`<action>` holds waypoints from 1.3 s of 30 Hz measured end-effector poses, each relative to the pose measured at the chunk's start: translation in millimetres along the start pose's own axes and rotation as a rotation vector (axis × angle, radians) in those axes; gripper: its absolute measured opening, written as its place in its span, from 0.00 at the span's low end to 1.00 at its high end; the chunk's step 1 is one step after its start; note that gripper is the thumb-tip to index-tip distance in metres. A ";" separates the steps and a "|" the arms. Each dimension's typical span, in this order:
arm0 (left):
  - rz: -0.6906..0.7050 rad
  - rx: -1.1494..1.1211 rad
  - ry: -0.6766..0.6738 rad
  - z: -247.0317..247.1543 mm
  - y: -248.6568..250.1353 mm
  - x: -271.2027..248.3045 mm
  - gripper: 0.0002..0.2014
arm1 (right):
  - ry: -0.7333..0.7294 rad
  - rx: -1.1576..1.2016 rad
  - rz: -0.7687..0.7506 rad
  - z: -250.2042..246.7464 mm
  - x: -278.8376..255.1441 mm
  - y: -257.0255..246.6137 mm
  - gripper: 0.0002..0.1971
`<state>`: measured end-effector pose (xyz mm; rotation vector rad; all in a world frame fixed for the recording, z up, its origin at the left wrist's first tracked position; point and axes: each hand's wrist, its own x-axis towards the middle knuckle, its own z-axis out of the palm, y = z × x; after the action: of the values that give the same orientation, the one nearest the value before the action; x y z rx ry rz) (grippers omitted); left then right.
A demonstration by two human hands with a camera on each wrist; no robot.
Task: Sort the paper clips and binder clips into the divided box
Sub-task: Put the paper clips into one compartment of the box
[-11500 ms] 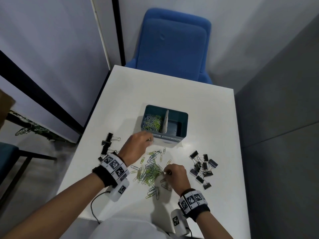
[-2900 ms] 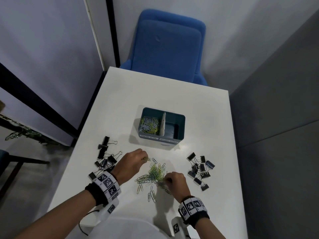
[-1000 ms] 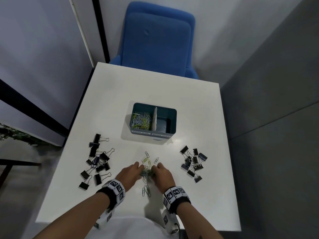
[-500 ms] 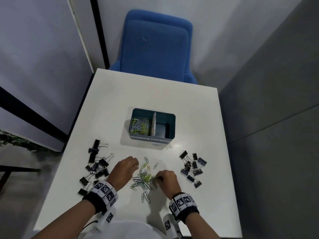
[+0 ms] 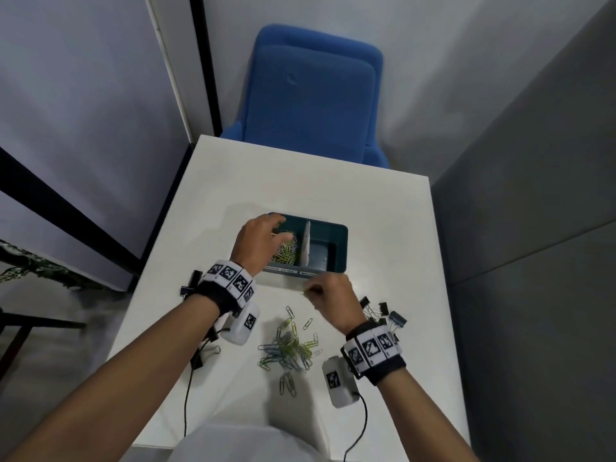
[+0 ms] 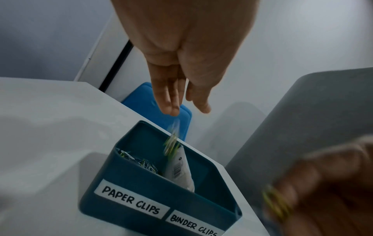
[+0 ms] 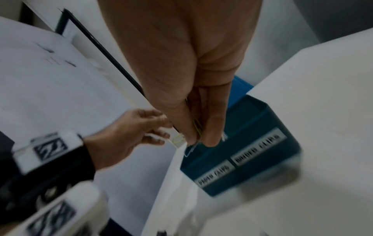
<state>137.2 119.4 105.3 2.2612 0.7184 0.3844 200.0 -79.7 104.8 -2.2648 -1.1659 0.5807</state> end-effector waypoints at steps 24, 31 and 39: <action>0.020 0.527 -0.721 116.9 -57.6 -152.3 0.40 | -0.298 -0.173 0.376 65.4 -46.8 67.8 0.21; 0.299 0.478 -0.735 110.1 -51.8 -174.8 0.33 | -0.223 -0.286 0.271 99.8 -63.3 82.1 0.32; 0.256 0.431 -0.470 75.5 -93.9 -198.6 0.28 | -0.409 -0.272 -0.021 123.0 -82.2 63.1 0.31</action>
<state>-22.6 14.2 -26.4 2.7163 0.2821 -0.2103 122.5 -148.2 -18.3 -2.4240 -1.5420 0.9622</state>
